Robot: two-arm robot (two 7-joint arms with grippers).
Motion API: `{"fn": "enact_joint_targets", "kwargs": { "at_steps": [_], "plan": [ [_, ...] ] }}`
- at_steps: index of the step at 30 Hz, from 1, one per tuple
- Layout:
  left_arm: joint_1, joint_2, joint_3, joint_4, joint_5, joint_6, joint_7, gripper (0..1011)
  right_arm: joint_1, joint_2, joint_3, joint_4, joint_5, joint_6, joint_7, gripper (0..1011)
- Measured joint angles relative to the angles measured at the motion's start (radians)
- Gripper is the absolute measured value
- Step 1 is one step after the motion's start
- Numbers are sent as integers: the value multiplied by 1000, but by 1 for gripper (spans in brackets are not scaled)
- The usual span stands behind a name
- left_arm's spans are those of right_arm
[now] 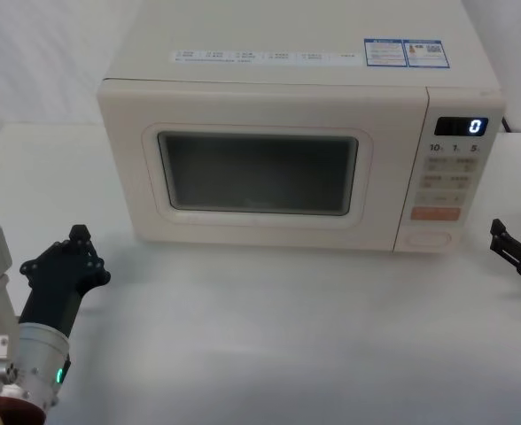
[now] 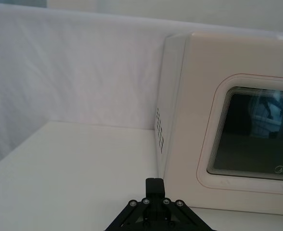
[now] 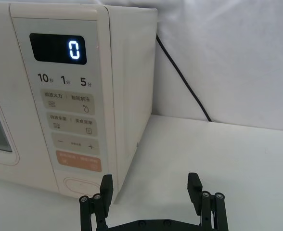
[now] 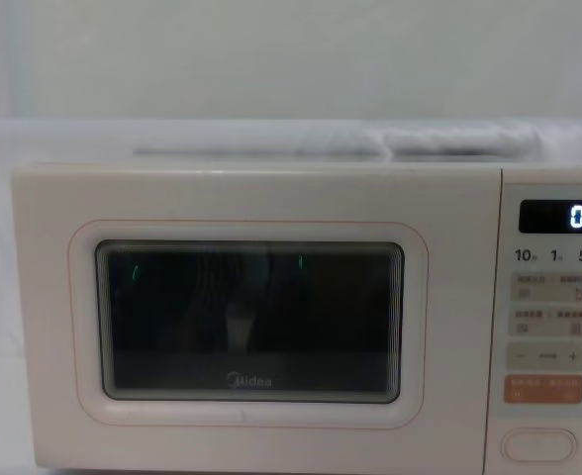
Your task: Press the button to open the microwave door with one hand; close the microwave door with the other hand.
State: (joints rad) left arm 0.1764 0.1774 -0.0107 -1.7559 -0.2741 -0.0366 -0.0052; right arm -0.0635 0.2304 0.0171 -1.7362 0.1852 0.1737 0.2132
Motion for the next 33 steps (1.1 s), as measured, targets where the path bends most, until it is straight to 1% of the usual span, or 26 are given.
{"fn": "enact_joint_targets", "kwargs": {
  "at_steps": [7, 14, 18, 33],
  "plan": [
    [-6, -14, -7, 9, 10, 3, -17, 0, 0, 0, 0, 0, 0, 0, 0, 1002],
    [-11, -19, -16, 9, 37, 20, -28, 0, 0, 0, 0, 0, 0, 0, 0, 1002],
    [-14, -20, -17, 7, 64, 39, -31, 0, 0, 0, 0, 0, 0, 0, 0, 1002],
    [-13, -21, -17, 6, 59, 36, -31, 0, 0, 0, 0, 0, 0, 0, 0, 1002]
  ]
}}
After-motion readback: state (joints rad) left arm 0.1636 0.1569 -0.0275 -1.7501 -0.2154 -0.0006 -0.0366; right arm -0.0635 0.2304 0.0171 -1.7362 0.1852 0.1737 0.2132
